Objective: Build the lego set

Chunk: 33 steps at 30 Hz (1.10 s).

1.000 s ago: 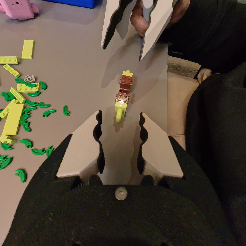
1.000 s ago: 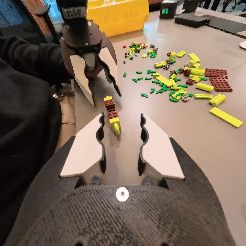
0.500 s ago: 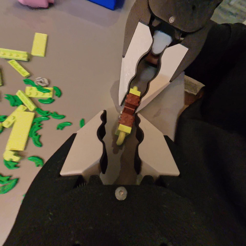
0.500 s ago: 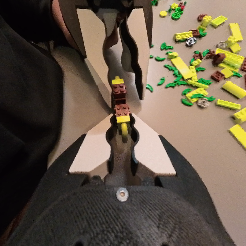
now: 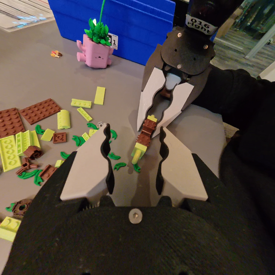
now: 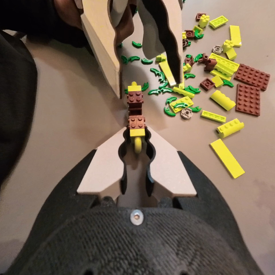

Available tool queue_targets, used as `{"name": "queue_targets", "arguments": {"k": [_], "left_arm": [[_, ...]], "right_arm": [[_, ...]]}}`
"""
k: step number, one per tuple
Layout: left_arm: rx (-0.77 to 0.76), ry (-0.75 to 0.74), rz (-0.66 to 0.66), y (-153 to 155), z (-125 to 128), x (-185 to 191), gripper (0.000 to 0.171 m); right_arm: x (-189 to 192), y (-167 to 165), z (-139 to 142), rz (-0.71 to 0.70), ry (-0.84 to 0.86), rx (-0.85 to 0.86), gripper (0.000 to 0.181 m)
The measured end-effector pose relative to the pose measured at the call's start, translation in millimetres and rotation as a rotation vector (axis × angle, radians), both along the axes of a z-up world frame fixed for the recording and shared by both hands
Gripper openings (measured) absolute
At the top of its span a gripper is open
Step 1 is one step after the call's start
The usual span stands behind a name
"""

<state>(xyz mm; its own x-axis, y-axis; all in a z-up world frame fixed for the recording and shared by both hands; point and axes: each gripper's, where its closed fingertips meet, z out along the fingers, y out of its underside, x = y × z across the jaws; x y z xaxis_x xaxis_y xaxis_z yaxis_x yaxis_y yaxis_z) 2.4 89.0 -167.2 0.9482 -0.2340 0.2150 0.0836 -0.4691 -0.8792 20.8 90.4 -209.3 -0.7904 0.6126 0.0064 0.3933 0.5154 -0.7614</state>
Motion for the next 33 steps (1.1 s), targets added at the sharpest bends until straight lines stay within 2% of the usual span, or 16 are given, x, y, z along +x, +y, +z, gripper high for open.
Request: {"name": "queue_targets", "arguments": {"k": [3, 5, 8, 18, 22, 26, 33], "left_arm": [[0.011, -0.008, -0.014, -0.9, 1.6, 1.7, 0.064], [0.033, -0.016, -0.007, -2.0, 5.1, 0.7, 0.064], [0.046, -0.046, -0.012, -3.9, 7.7, 1.5, 0.064], [0.095, -0.05, -0.066, -8.2, 15.1, 9.4, 0.064], [0.125, -0.056, -0.058, -10.1, 19.5, 7.0, 0.064], [0.085, -0.075, -0.091, -14.4, 14.3, 6.8, 0.056], [0.037, -0.091, -0.108, -17.9, 7.8, 5.3, 0.056]], "right_arm": [[-0.1, 0.1, -2.1, -0.001, -0.003, 0.014, 0.02], [-1.4, 1.1, -1.7, -0.012, -0.003, 0.01, 0.029], [-1.5, 1.3, 2.2, -0.013, 0.01, -0.011, 0.033], [-5.8, 14.7, 43.4, -0.095, 0.144, -0.241, 0.048], [-5.7, 21.7, 56.6, -0.126, 0.19, -0.315, 0.049], [-4.0, 21.4, 55.7, -0.125, 0.175, -0.32, 0.05], [-1.4, 17.0, 46.9, -0.107, 0.135, -0.278, 0.05]]}}
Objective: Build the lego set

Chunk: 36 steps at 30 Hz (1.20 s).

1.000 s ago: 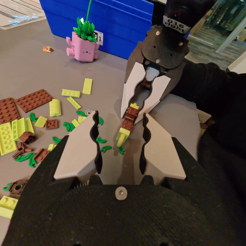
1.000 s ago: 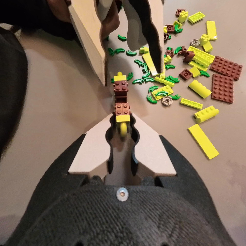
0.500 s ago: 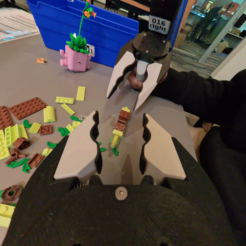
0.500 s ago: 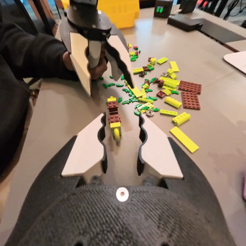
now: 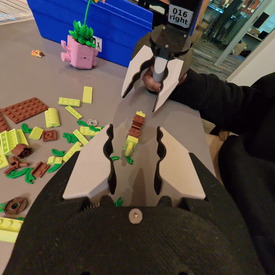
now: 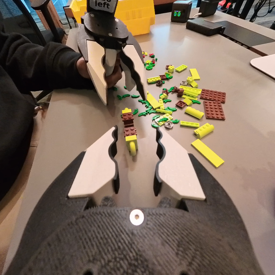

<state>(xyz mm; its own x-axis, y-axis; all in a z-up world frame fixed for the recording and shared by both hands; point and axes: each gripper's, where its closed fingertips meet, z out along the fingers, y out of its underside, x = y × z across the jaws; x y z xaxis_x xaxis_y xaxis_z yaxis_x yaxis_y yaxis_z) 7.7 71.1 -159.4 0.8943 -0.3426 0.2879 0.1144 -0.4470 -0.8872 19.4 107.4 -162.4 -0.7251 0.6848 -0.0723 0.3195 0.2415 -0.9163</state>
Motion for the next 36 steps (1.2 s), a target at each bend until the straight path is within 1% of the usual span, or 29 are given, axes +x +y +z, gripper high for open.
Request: {"name": "queue_targets", "arguments": {"k": [10, 15, 29, 36], "left_arm": [[0.032, -0.039, -0.015, -1.6, 5.9, -1.0, 0.051], [0.052, -0.003, 0.001, -1.0, 7.5, -2.6, 0.048], [0.072, -0.042, 0.014, -1.5, 11.5, -7.0, 0.049], [0.081, -0.017, 0.024, -0.9, 12.0, -7.5, 0.049]], "right_arm": [[1.0, 2.6, 8.0, -0.005, 0.031, -0.043, 0.046], [1.4, -0.5, 2.5, 0.008, 0.01, -0.014, 0.045], [1.6, -2.6, -1.7, 0.027, -0.027, -0.013, 0.045], [0.9, -4.1, -7.0, 0.038, -0.074, -0.009, 0.046]]}}
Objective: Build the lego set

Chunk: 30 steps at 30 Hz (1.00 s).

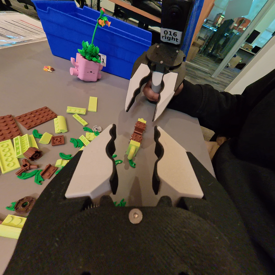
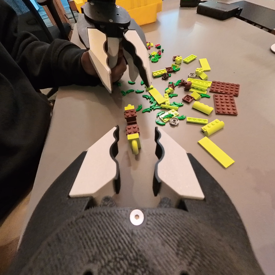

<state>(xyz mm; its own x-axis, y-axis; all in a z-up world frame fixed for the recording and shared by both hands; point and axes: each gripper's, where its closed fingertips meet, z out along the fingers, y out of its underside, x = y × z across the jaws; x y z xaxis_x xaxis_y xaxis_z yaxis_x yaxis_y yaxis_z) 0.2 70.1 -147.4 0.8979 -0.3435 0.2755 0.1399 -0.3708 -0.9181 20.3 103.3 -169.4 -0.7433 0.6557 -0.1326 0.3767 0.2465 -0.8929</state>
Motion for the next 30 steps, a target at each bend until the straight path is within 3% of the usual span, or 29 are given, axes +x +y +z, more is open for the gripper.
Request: {"name": "queue_targets", "arguments": {"k": [30], "left_arm": [[0.009, -0.032, 0.005, -1.3, 2.1, -0.9, 0.05]], "right_arm": [[-2.2, -0.3, -5.9, 0.017, -0.099, -0.039, 0.052]]}}
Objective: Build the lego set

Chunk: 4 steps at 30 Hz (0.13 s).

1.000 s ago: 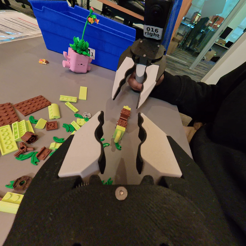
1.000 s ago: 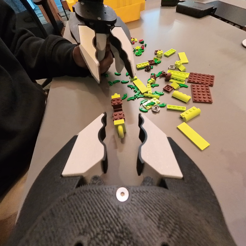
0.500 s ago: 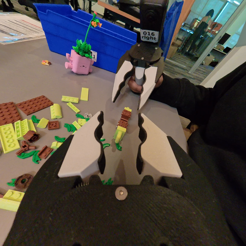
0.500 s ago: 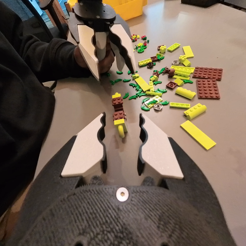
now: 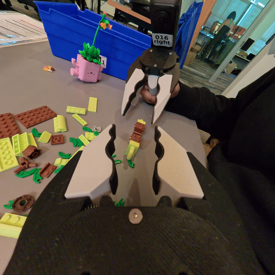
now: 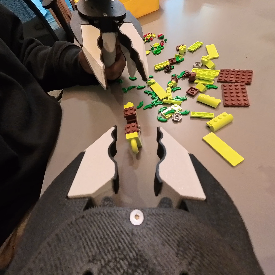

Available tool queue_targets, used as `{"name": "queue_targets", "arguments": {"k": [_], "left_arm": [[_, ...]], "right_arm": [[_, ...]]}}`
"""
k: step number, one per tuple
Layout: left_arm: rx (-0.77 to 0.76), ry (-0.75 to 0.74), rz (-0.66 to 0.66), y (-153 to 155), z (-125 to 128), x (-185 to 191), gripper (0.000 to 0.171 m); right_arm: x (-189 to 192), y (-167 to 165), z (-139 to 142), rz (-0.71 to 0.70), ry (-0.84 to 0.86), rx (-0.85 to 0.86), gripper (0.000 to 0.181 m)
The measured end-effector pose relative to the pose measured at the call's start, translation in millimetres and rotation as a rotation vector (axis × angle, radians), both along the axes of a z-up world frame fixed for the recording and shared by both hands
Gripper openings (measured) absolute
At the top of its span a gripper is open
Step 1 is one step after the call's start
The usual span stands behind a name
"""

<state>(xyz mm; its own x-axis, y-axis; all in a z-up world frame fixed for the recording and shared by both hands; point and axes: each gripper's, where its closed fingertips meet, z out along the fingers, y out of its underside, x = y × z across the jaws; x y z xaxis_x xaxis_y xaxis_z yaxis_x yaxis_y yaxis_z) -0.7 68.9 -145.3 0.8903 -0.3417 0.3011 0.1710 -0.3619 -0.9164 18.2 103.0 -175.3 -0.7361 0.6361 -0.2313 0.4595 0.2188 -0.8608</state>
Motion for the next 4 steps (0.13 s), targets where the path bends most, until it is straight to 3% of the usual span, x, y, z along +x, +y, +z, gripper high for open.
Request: {"name": "queue_targets", "arguments": {"k": [4], "left_arm": [[-0.011, 0.004, -0.009, 0.6, -1.7, 1.6, 0.05]], "right_arm": [[0.6, -1.4, -3.0, -0.001, 0.021, 0.043, 0.05]]}}
